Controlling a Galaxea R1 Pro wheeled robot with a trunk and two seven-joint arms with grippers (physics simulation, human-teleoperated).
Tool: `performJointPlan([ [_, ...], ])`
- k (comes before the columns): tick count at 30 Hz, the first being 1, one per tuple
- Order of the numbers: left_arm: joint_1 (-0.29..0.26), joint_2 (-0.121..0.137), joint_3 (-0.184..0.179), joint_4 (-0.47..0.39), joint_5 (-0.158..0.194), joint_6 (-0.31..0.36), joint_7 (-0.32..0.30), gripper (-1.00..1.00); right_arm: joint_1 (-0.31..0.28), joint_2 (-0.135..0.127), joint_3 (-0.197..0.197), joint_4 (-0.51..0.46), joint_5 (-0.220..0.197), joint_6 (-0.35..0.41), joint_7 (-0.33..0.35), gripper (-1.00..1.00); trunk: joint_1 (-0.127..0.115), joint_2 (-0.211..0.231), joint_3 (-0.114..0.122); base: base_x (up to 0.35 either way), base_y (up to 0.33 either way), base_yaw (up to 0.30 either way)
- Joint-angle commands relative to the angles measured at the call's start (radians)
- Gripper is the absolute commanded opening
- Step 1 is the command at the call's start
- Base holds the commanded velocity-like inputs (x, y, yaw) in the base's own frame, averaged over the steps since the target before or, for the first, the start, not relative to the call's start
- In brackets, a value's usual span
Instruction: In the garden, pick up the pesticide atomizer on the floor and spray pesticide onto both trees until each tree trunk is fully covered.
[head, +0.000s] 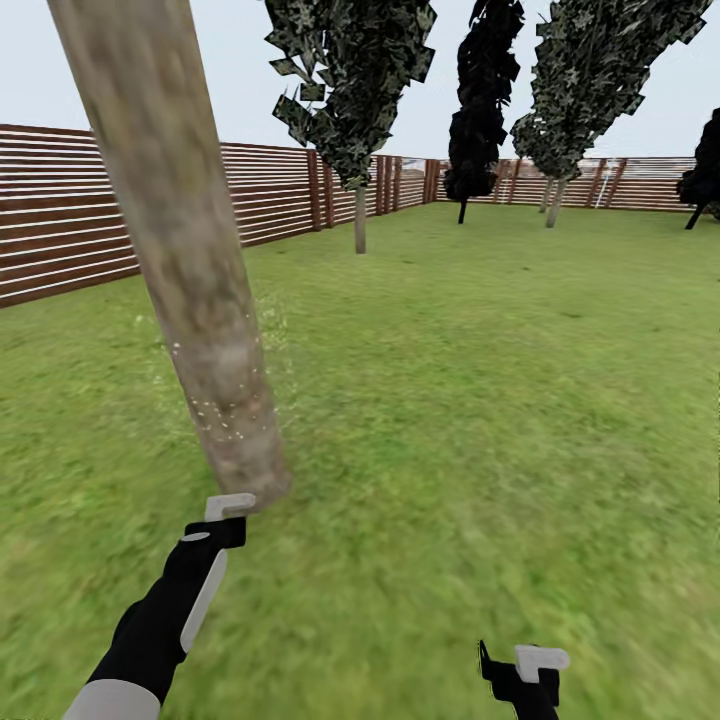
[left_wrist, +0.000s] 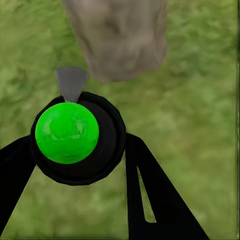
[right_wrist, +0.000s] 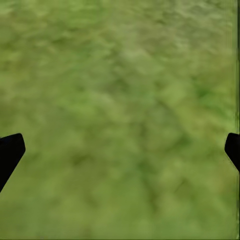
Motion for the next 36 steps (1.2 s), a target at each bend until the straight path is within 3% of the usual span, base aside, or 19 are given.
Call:
performJointPlan([
  [1,0.000,0.000,0.000,0.000,-0.001,0.000,0.000,-1.00,0.000,0.000,0.000,0.000,0.000,0.000,0.000,1.00,0.000,0.000,0.000,0.000,-0.271,0.009],
  [8,0.000,0.001,0.003,0.000,-0.002,-0.002,0.000,-1.00,0.000,0.001,0.000,0.000,0.000,0.000,0.000,1.00,0.000,0.000,0.000,0.050,-0.271,0.027],
  [19,0.000,0.001,0.003,0.000,-0.002,-0.003,0.000,-1.00,0.000,0.000,0.000,0.000,0.000,0.000,0.000,1.00,0.000,0.000,0.000,0.098,-0.271,0.264],
  [36,0.000,0.001,0.006,-0.001,-0.002,-0.004,0.000,-1.00,0.000,0.001,0.001,0.000,0.000,0.000,0.000,1.00,0.000,0.000,0.000,0.126,-0.271,0.066],
])
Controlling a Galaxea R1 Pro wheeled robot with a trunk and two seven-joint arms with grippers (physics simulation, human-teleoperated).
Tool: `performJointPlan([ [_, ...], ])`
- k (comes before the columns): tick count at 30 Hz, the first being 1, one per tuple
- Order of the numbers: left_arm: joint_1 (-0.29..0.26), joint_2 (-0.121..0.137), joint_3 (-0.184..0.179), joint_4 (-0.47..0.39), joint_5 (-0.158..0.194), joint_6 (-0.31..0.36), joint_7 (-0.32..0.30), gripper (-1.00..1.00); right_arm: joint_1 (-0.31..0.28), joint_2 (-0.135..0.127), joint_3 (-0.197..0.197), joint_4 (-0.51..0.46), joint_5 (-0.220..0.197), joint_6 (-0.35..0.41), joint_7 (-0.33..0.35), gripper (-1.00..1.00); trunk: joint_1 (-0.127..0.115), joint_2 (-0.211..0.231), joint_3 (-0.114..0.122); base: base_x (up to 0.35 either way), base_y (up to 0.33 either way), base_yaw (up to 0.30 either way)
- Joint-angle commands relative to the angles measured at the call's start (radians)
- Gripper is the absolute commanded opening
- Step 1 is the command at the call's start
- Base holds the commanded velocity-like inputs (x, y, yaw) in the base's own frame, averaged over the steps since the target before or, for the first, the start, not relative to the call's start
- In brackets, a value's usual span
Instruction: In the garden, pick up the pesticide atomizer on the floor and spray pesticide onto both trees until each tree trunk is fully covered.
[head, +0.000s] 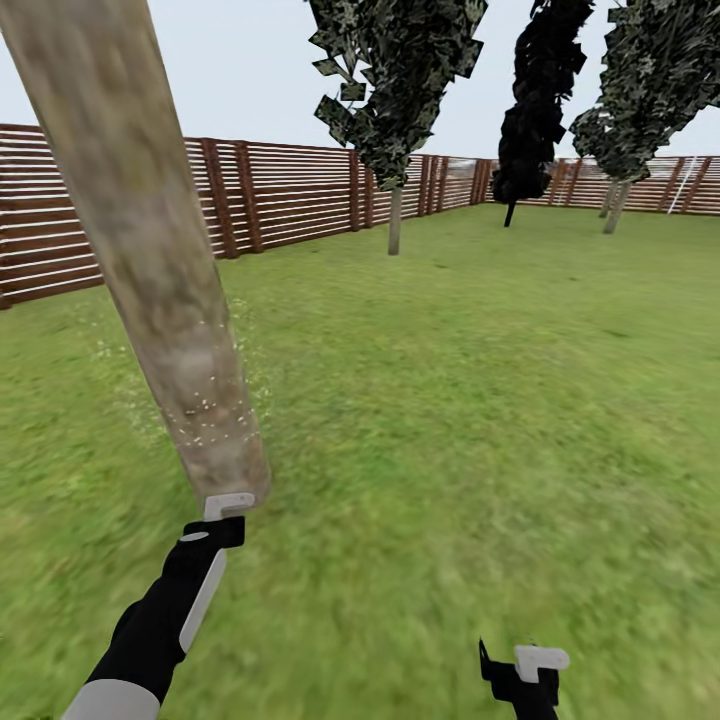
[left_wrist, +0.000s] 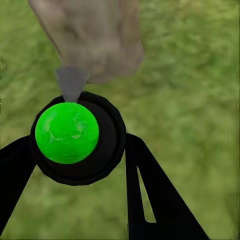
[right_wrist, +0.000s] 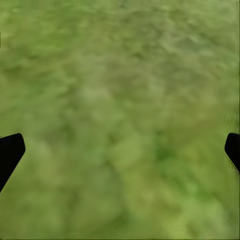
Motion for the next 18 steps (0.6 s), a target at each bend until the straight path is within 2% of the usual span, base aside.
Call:
performJointPlan([
  [1,0.000,0.000,0.000,0.000,-0.001,0.000,0.000,-1.00,0.000,0.000,0.000,0.000,0.000,0.000,0.000,1.00,0.000,0.000,0.000,0.138,-0.271,0.272],
  [7,0.000,0.000,0.000,0.001,-0.001,0.000,0.001,-1.00,0.000,-0.001,0.000,0.000,0.000,0.000,0.000,1.00,0.000,0.000,0.000,0.154,-0.261,0.277],
  [13,0.000,0.001,0.003,-0.011,0.000,-0.003,0.003,-1.00,0.000,-0.001,-0.001,0.000,0.000,0.000,0.000,1.00,0.000,0.000,0.000,0.045,-0.042,0.262],
  [15,-0.005,0.005,0.015,-0.016,0.003,0.000,-0.024,-1.00,0.000,-0.001,-0.001,0.000,0.000,0.000,0.000,1.00,0.000,0.000,0.000,0.000,0.000,0.051],
  [17,-0.018,0.008,0.014,-0.018,0.001,0.013,-0.080,-1.00,0.000,-0.001,-0.001,0.000,0.000,0.000,0.000,1.00,0.000,0.000,0.000,0.000,0.000,0.009],
  [18,-0.046,0.009,0.016,-0.020,-0.001,0.015,-0.090,-1.00,0.000,-0.001,-0.001,0.000,0.000,0.000,0.000,1.00,0.000,0.000,0.000,0.000,0.000,0.002],
])
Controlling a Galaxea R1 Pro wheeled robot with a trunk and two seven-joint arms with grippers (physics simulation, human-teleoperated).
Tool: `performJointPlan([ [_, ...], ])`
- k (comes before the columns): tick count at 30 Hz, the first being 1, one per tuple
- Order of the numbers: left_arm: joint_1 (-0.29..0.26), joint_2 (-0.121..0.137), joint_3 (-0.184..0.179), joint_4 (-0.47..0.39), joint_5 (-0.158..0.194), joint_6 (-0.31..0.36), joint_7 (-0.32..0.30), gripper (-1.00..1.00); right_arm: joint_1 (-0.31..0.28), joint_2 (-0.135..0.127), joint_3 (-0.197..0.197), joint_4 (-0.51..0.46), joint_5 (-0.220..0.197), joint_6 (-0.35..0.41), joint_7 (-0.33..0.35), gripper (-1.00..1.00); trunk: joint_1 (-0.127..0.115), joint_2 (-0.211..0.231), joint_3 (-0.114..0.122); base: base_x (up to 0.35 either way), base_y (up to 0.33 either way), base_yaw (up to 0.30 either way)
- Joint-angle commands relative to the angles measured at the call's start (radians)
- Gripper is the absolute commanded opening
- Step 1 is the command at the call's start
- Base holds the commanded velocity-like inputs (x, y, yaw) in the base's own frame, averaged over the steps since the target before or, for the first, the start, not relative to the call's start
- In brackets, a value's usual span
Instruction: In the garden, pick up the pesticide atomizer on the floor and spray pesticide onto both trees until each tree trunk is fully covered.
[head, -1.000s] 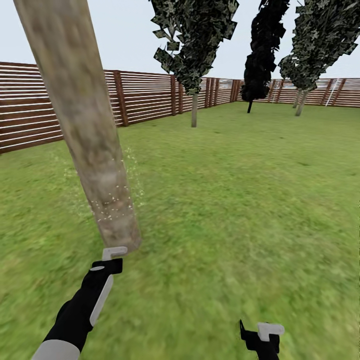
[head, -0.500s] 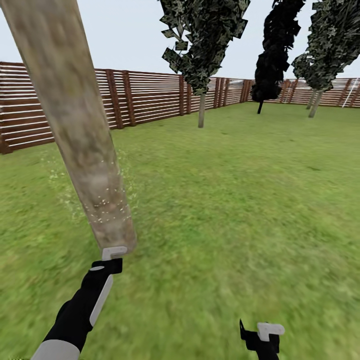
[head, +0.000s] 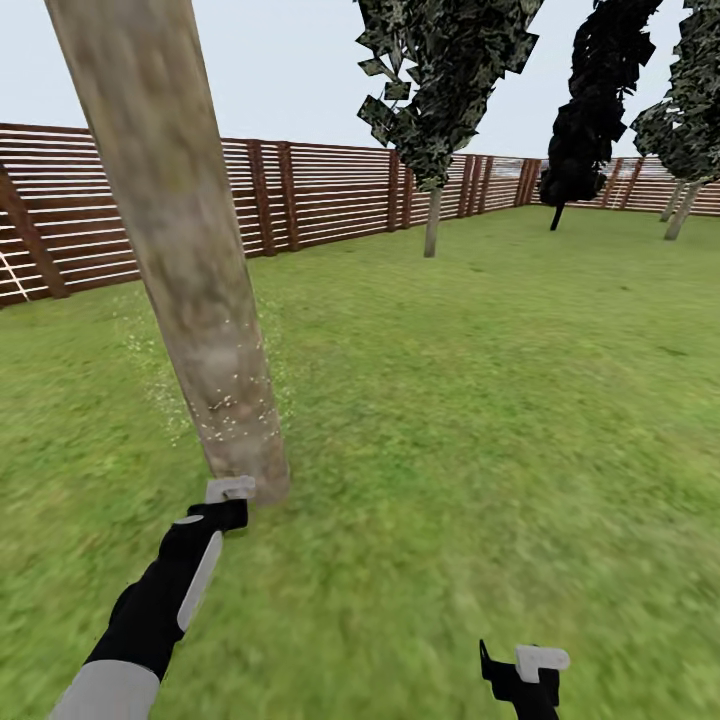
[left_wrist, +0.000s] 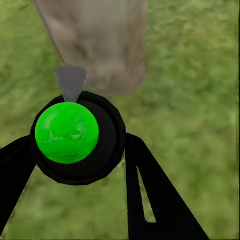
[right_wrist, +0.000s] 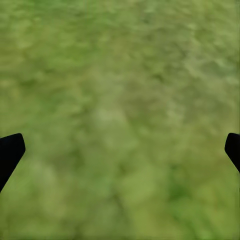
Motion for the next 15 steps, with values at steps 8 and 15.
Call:
performJointPlan([
  [8,-0.101,-0.011,-0.003,-0.056,-0.011,0.089,0.004,-1.00,-0.001,0.000,0.000,0.000,0.000,0.000,0.000,1.00,0.000,0.000,0.000,-0.023,0.000,0.089],
  [15,-0.190,-0.010,-0.002,-0.132,-0.010,0.258,0.020,-1.00,0.000,0.000,0.000,0.001,0.000,0.000,0.000,1.00,0.000,0.000,0.000,-0.060,0.000,0.251],
])
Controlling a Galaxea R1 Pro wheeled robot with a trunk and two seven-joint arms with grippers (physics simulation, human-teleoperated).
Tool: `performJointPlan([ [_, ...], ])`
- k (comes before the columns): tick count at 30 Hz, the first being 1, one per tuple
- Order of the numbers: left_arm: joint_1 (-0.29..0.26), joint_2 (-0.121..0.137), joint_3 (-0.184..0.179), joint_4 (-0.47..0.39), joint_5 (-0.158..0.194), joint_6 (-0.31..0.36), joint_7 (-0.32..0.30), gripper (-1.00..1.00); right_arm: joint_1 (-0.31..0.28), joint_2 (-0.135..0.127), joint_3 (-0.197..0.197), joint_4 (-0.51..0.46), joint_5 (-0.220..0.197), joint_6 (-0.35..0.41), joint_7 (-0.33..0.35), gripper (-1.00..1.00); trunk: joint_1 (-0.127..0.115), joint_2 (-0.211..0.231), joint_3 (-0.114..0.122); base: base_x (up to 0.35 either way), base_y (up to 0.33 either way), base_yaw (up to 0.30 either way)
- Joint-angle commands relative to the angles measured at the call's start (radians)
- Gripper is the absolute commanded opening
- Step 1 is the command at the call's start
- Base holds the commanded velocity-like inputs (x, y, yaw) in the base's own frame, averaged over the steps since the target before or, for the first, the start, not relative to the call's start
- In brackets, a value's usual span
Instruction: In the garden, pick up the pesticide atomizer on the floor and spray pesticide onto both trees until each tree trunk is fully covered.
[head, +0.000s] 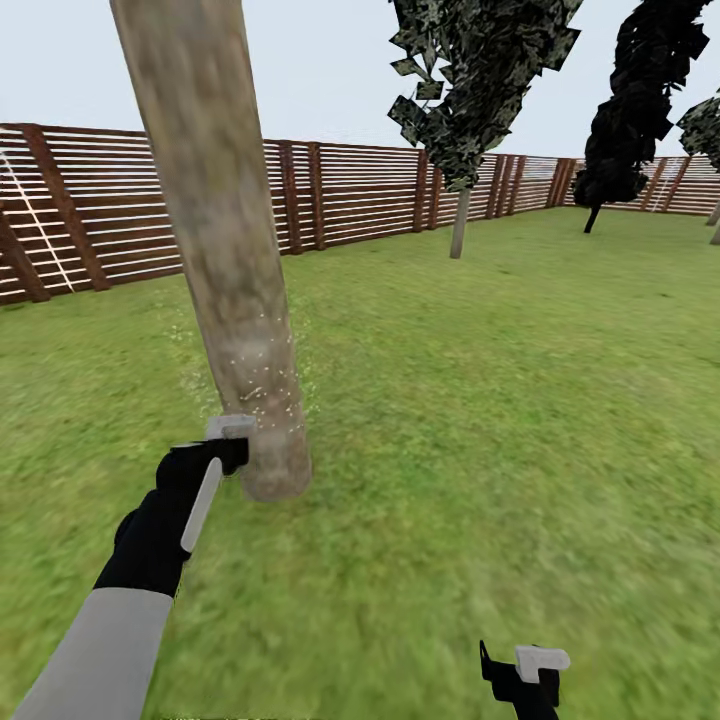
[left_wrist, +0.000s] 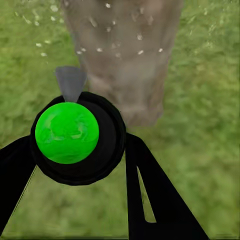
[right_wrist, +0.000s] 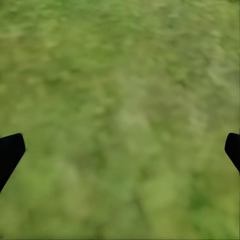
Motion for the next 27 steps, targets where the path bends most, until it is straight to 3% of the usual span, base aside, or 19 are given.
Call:
performJointPlan([
  [1,-0.039,0.002,0.004,0.011,0.000,0.038,0.001,-1.00,0.000,0.000,0.000,0.000,0.000,0.000,0.000,1.00,0.000,0.000,0.000,-0.001,0.000,0.055],
  [4,-0.096,0.016,0.009,0.029,-0.001,0.071,0.001,-1.00,0.000,0.000,0.000,0.000,0.000,0.000,0.000,1.00,0.000,0.000,0.000,0.000,0.000,0.017],
  [8,-0.096,0.021,0.010,0.019,-0.003,0.093,0.043,-1.00,0.000,-0.001,0.000,0.000,0.000,0.000,0.000,1.00,0.000,0.000,0.000,0.000,0.000,0.000],
  [10,-0.095,0.075,0.013,0.020,0.003,0.095,0.044,-1.00,0.000,-0.001,0.000,0.000,0.000,0.000,0.000,1.00,0.000,0.000,0.000,0.040,0.000,0.000],
  [12,-0.095,0.094,0.048,0.017,0.009,0.096,0.041,-1.00,0.000,-0.003,0.000,0.000,0.000,0.000,0.000,1.00,0.000,0.000,0.000,0.219,0.000,0.000],
  [14,-0.095,0.094,0.073,0.015,0.013,0.095,0.039,-1.00,0.000,-0.004,0.000,0.000,0.000,0.000,0.000,1.00,0.000,0.000,0.000,0.156,0.023,0.000],
  [20,-0.093,0.096,0.072,-0.031,0.010,0.095,0.039,-1.00,0.000,-0.003,0.000,-0.001,0.000,0.000,0.000,1.00,0.000,0.000,0.000,-0.164,0.001,0.000],
  [23,-0.051,0.100,0.081,-0.028,0.007,0.087,0.038,-1.00,0.000,-0.002,0.000,-0.001,0.000,0.000,0.001,1.00,0.000,0.000,0.000,-0.120,0.000,0.000],
  [27,-0.043,0.090,0.080,-0.026,0.013,0.088,0.040,-1.00,0.000,0.001,0.000,-0.001,0.000,0.000,0.000,1.00,0.000,0.000,0.000,-0.004,0.000,0.098],
])
